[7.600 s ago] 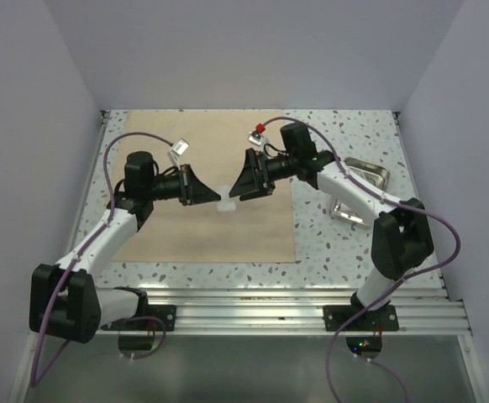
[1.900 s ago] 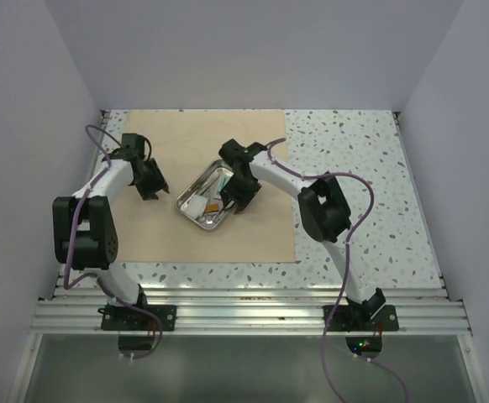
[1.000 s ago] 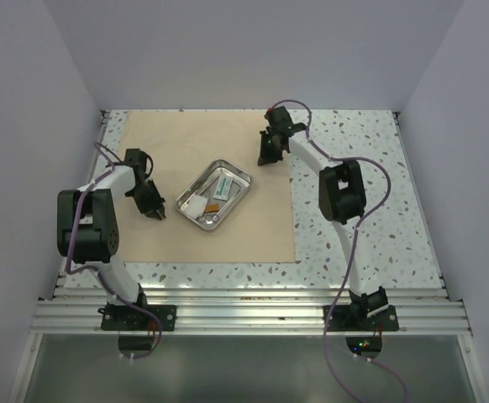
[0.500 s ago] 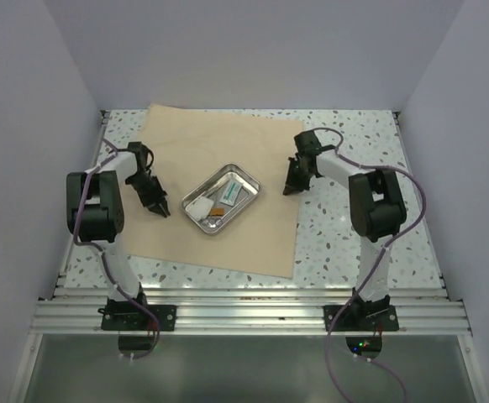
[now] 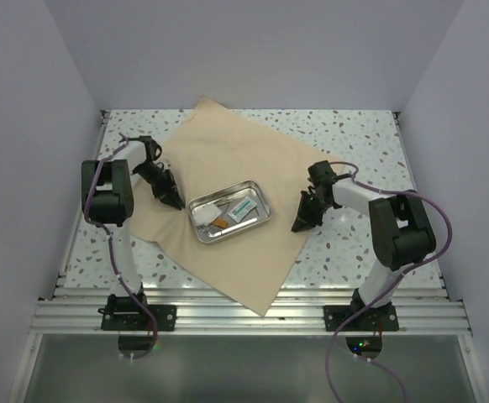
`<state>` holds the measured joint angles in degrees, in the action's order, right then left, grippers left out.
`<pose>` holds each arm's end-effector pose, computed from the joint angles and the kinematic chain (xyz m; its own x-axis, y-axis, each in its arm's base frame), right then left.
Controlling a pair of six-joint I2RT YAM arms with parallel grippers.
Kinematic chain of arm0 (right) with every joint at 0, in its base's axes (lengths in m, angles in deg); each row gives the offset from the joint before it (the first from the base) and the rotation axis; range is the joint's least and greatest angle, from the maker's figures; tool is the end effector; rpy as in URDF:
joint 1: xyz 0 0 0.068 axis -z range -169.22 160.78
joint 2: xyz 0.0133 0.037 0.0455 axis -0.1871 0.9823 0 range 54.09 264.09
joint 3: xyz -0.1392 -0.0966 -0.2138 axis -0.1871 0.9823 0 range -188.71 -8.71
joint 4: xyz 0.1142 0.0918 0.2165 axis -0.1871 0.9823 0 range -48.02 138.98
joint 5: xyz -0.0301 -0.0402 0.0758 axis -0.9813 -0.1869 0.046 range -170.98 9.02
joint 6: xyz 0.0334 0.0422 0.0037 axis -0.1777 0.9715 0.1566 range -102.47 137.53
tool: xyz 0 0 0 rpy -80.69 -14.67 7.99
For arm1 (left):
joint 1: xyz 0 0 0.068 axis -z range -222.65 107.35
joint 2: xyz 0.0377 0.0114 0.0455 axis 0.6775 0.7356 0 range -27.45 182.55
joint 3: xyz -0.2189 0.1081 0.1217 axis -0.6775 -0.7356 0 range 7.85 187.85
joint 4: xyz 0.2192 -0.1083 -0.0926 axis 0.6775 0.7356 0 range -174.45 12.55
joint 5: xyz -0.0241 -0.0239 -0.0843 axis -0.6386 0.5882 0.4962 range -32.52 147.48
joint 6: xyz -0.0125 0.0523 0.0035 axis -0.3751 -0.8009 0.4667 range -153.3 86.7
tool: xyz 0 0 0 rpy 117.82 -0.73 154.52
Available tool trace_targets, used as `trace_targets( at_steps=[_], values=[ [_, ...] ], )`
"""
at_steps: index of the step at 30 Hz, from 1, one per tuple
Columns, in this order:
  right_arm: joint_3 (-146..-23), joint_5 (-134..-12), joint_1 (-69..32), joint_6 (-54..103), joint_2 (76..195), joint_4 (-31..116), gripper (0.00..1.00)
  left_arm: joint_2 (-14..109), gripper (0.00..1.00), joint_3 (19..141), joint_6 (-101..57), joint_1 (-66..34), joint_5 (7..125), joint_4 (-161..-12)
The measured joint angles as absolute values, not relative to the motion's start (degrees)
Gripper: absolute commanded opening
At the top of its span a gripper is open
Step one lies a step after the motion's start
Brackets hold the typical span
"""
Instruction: Prepare the surgical pack
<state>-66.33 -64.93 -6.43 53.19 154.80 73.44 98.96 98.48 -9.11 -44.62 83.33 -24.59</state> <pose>0.3007 0.1034 0.1450 -0.9548 0.2908 -0.0612 0.2485 0.8944 0.3719 0.4004 -0.0016 0.1259 -0.8770 -0.3992 0.2674 -0.4749 0.8051 -0.3554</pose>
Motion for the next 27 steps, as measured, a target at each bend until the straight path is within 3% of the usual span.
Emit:
trace_targets(
  at_steps=[6, 11, 15, 17, 21, 27],
  values=[
    [-68.0, -65.1, -6.8, 49.2, 154.9, 79.4, 0.20, 98.7, 0.25, 99.5, -10.2, -43.9, 80.8, -23.8],
    [-74.2, -65.2, -6.8, 45.4, 155.7, 83.3, 0.23, 91.4, 0.27, 92.5, -10.5, -44.5, 70.4, -28.9],
    [-79.9, -65.0, -6.8, 42.8, 155.8, 83.6, 0.38, 85.7, 0.33, 88.1, -11.8, -45.8, 60.3, -32.1],
    [-81.8, -65.0, -6.8, 41.5, 155.8, 83.6, 0.40, 82.1, 0.34, 86.5, -12.0, -46.5, 57.7, -32.9],
    [-84.5, -64.9, -6.9, 39.8, 155.9, 84.2, 0.41, 73.1, 0.26, 83.2, -11.7, -46.8, 57.9, -35.3],
    [-85.6, -64.5, -7.5, 39.4, 156.8, 84.0, 0.42, 63.7, 0.25, 72.6, -9.1, -45.1, 63.1, -38.5]
  ],
)
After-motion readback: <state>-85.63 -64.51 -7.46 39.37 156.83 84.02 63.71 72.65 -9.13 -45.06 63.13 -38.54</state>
